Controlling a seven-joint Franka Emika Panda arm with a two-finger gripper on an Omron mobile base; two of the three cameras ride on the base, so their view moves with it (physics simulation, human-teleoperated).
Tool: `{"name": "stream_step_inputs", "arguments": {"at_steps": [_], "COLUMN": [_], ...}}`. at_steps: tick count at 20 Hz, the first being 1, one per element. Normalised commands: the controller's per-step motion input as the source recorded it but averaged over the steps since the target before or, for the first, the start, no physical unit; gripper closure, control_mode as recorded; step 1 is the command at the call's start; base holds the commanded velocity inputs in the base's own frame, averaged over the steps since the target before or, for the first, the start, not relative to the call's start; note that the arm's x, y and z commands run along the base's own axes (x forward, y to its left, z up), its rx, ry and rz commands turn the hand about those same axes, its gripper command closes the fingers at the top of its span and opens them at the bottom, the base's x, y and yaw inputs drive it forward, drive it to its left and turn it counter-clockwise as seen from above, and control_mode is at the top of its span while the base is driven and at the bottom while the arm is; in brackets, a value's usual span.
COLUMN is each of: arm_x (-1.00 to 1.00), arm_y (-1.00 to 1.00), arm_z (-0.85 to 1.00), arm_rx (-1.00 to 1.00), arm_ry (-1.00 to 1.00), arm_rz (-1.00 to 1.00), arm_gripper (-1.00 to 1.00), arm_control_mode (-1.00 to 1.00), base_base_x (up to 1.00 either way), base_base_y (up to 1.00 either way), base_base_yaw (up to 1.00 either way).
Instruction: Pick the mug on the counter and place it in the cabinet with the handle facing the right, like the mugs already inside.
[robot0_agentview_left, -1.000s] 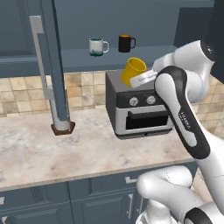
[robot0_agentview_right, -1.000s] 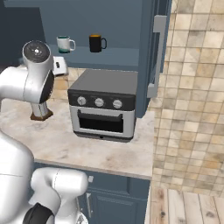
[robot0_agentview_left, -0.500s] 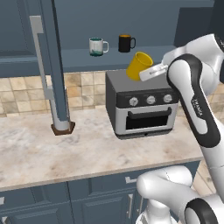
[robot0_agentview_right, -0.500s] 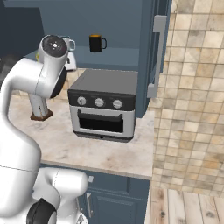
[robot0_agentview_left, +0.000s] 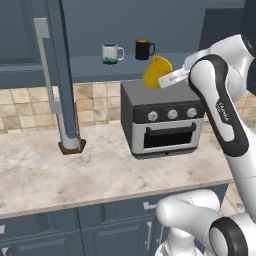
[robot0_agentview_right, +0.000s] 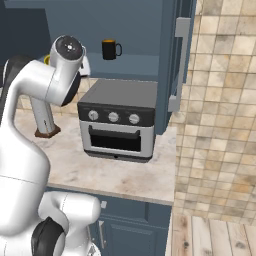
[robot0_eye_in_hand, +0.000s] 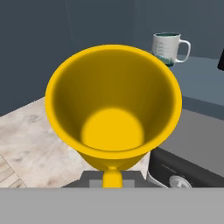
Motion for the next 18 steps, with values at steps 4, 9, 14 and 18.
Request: {"name": "stream_step_inputs", "arguments": {"at_steps": [4, 9, 14, 18], "arm_x": [0.16, 0.16, 0.22, 0.19], "arm_y": [0.0, -0.05, -0.2, -0.14], "arm_z": [0.13, 0.02, 0.0, 0.06], "arm_rx": [0.0, 0.0, 0.0, 0.0], "arm_ry": [0.0, 0.0, 0.0, 0.0], "arm_rz": [0.01, 0.02, 0.03, 0.04], "arm_gripper": [1.0, 1.0, 1.0, 1.0], "arm_control_mode": [-1.0, -1.0, -1.0, -1.0], "base_base_x": [0.0, 0.0, 0.0, 0.0], "base_base_y": [0.0, 0.0, 0.0, 0.0], "base_base_yaw": [0.0, 0.0, 0.0, 0.0]}}
